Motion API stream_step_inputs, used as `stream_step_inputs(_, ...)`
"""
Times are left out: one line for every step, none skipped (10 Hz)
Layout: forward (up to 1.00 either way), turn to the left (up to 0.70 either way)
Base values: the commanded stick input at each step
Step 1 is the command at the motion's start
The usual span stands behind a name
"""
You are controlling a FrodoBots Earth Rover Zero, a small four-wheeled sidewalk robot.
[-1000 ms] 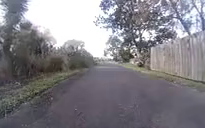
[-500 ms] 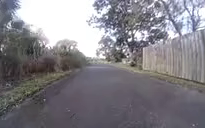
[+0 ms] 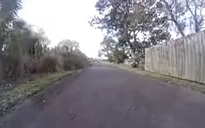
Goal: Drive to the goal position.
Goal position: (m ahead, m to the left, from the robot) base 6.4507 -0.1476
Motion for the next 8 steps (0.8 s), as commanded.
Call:
stream_step_inputs(0.85,0.0)
stream_step_inputs(0.85,0.0)
stream_step_inputs(0.85,0.0)
stream_step_inputs(0.85,0.0)
stream_step_inputs(0.85,0.0)
stream_step_inputs(0.85,0.0)
stream_step_inputs(0.85,0.0)
stream_step_inputs(0.85,0.0)
